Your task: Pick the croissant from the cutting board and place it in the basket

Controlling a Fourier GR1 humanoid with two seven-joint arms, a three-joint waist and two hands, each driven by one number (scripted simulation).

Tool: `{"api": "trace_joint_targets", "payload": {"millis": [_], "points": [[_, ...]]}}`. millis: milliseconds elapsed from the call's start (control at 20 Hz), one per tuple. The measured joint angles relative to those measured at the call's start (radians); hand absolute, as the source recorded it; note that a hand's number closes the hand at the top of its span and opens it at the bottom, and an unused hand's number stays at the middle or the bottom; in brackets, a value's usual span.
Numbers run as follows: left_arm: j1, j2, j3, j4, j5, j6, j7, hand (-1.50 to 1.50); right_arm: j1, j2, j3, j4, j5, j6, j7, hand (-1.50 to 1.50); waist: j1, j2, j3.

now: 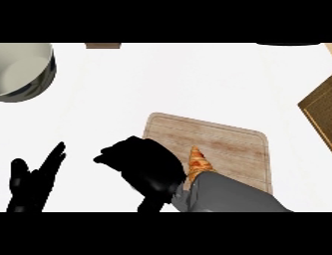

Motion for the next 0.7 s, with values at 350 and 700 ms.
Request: {"api": "trace_joint_targets", "payload": {"millis": [350,700], "points": [[0.020,-0.013,0.005,-0.010,-0.002,0.010,-0.011,0.00,-0.309,0.020,-0.055,-0.077,0.028,0.322,0.327,-1.50,-0.018,0.003,0.002],[0.044,-0.016,0.013,-0.024,-0.007,0.019,-0.017,0.00,-0.479,0.050,-0.153,-0.056,-0.186,0.636,0.487,-1.50,-0.031,0.005,0.003]]}}
